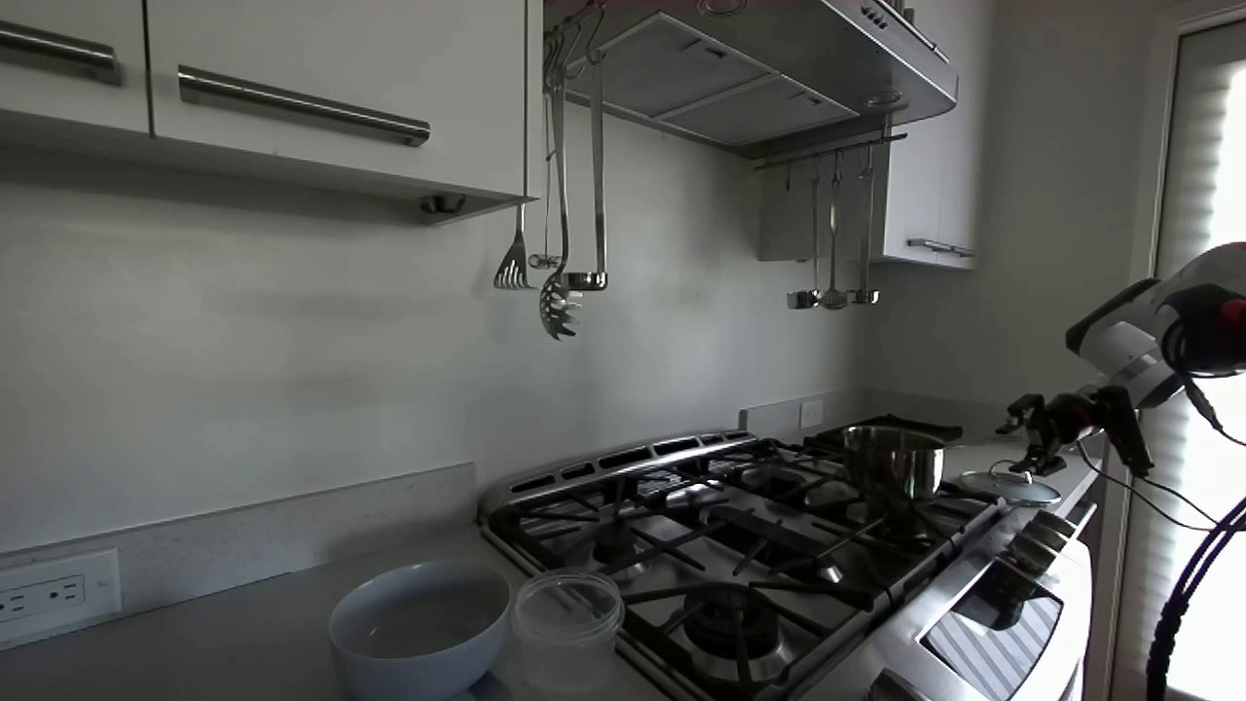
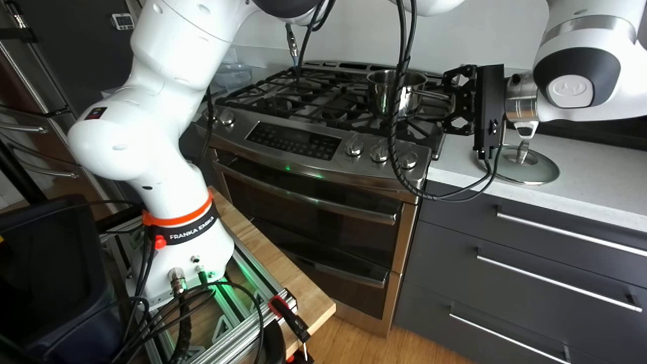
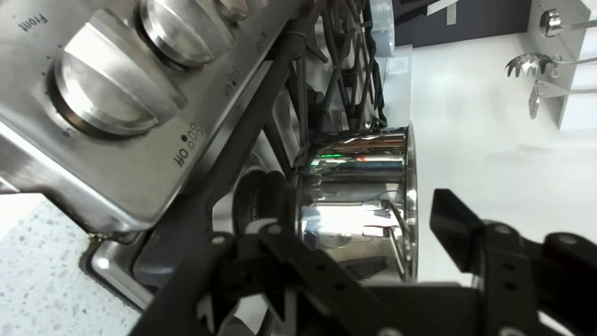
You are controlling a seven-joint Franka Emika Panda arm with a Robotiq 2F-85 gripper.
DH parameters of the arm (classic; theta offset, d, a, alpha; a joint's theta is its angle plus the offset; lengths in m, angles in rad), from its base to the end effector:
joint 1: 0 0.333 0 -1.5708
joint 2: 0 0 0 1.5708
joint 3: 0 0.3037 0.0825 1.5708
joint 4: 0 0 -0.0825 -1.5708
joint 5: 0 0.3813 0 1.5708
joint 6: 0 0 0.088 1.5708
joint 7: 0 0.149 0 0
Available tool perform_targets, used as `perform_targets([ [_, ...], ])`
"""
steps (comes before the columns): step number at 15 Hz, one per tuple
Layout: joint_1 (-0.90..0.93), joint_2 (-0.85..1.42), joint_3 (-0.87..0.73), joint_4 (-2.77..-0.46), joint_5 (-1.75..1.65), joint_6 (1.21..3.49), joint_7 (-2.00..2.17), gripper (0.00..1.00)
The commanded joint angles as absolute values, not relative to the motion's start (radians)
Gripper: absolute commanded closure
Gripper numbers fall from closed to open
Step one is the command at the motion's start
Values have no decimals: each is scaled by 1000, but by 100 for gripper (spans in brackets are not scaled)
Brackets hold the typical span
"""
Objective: Slide the silver pot to the bottom right cooker on the stove
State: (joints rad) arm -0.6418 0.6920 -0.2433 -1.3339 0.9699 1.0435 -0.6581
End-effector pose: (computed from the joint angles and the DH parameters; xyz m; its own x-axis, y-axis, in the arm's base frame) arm 0.5056 -0.3426 0.3190 0.9849 -0.0994 -0.1419 -0.1668 -0.3226 -0.9317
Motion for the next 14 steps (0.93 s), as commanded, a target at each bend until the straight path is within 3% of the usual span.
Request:
perform_targets([
  [1, -640, 643, -248, -1344, 904, 1073, -650, 0],
  [14, -566, 384, -273, -1302, 540, 1165, -549, 0],
])
